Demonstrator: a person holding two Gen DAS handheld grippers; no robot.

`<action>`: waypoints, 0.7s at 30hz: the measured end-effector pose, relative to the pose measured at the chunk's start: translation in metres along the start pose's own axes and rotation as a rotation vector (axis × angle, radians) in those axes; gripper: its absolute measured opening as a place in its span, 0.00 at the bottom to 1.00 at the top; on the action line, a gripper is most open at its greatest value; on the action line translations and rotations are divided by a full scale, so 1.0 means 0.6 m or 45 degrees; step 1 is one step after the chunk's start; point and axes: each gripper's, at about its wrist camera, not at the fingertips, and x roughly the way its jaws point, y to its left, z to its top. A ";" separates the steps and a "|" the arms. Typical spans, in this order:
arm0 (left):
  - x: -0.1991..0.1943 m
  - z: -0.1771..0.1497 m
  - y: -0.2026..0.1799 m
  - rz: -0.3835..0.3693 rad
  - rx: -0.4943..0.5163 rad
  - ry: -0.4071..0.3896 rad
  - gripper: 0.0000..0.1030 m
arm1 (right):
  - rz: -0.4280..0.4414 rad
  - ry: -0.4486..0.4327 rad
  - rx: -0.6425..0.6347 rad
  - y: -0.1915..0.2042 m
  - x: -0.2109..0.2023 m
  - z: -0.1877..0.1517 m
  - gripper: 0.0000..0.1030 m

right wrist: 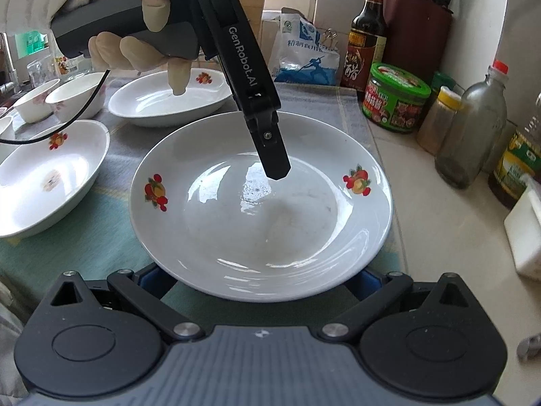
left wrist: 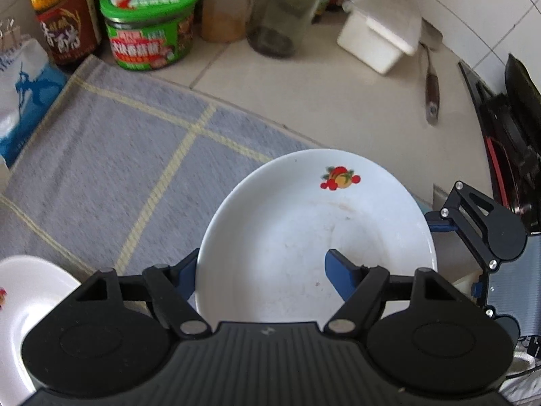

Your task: Organize plates and bowls

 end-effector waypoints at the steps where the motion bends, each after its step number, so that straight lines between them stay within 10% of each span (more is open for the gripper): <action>1: 0.000 0.005 0.004 0.004 -0.001 -0.005 0.73 | -0.001 -0.003 0.001 -0.004 0.003 0.003 1.00; 21: 0.031 0.076 0.054 0.054 -0.002 -0.067 0.73 | -0.025 0.007 0.024 -0.068 0.075 0.037 1.00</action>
